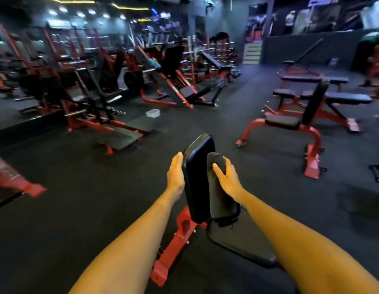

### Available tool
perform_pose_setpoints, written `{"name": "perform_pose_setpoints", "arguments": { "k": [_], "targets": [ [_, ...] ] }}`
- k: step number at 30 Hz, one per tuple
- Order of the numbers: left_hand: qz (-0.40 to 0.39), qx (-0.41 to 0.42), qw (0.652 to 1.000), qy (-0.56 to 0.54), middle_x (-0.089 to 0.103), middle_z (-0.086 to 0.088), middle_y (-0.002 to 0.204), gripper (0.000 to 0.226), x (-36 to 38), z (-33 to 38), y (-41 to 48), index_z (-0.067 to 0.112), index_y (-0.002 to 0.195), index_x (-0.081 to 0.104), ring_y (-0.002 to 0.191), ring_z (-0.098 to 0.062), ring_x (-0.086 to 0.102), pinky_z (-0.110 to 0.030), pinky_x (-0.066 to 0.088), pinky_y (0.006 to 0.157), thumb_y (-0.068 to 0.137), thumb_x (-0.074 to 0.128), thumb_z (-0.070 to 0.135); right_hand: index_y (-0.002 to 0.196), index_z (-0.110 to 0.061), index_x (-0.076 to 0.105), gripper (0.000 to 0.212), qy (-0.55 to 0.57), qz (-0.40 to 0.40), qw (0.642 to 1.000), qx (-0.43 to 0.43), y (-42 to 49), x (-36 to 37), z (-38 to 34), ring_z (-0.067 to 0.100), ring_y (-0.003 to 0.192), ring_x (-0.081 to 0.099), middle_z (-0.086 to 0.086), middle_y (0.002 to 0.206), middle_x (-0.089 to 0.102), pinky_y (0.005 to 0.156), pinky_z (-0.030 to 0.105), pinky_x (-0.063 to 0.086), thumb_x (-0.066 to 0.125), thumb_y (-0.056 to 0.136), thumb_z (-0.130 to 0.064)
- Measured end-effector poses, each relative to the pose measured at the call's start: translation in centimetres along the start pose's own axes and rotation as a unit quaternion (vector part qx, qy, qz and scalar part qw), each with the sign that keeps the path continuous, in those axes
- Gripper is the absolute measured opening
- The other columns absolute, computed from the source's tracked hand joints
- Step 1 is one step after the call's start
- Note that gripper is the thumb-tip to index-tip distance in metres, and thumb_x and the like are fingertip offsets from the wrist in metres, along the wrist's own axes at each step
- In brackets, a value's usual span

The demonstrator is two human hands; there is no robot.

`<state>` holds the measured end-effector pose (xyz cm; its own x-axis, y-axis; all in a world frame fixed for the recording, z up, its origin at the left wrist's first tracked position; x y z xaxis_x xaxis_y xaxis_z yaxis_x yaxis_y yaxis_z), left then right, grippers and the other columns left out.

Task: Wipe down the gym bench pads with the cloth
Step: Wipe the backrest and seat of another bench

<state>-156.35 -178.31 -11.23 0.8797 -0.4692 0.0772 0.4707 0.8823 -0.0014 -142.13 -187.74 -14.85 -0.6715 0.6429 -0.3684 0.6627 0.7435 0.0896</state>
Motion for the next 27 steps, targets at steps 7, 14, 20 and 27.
{"name": "perform_pose_setpoints", "arguments": {
  "k": [7, 14, 20, 27],
  "targets": [
    [0.014, 0.098, 0.977, 0.188, 0.042, -0.001, 0.144, 0.042, -0.7, -2.7, 7.7, 0.014, 0.139, 0.045, 0.133, -0.013, 0.037, -0.025, 0.028, 0.109, 0.1, 0.042, 0.03, 0.148, -0.035, 0.025, 0.056, -0.065, 0.028, 0.997, -0.034, 8.3, 3.2, 0.5, 0.03, 0.135, 0.035, 0.001, 0.153, 0.028, 0.11, 0.053, 0.031, 0.043, 0.097, -0.05],
    [0.002, 0.173, 0.912, 0.373, 0.024, -0.001, 0.155, 0.049, 0.5, -7.7, 15.3, 0.011, 0.146, 0.032, 0.143, -0.012, 0.018, -0.032, 0.014, 0.118, 0.1, 0.043, 0.026, 0.151, -0.035, 0.019, 0.055, -0.262, -0.024, 0.955, -0.14, 17.9, 8.6, 1.3, 0.031, 0.143, 0.015, -0.01, 0.161, 0.009, 0.109, 0.057, 0.024, 0.037, 0.1, -0.047],
    [-0.021, 0.224, 0.876, 0.427, 0.02, 0.0, 0.152, 0.055, 1.3, -10.9, 18.7, 0.011, 0.145, 0.018, 0.142, -0.007, 0.012, -0.02, 0.005, 0.117, 0.099, 0.031, 0.039, 0.128, -0.023, 0.059, 0.062, -0.286, 0.032, 0.941, -0.18, 23.3, 9.4, 2.4, 0.034, 0.137, 0.033, -0.001, 0.145, 0.047, 0.105, 0.06, 0.026, 0.035, 0.08, -0.055],
    [-0.016, 0.334, 0.849, 0.41, 0.044, -0.013, 0.142, 0.05, 2.1, -10.8, 20.7, -0.003, 0.134, 0.047, 0.135, -0.022, 0.036, -0.032, 0.026, 0.115, 0.101, 0.034, 0.032, 0.127, -0.023, 0.057, 0.054, -0.317, 0.004, 0.941, -0.118, 32.0, 6.6, 3.3, 0.027, 0.128, 0.036, -0.006, 0.14, 0.049, 0.099, 0.051, 0.031, 0.047, 0.084, -0.054]
  ]
}}
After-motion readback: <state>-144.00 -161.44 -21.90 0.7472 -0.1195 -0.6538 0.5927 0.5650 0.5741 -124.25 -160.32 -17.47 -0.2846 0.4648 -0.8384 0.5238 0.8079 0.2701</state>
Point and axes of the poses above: each hand's wrist, its own y-axis towards the middle knuckle, its own x-axis out of the palm, z = x × y, the point moved 4 cm from there along y, towards the middle knuckle
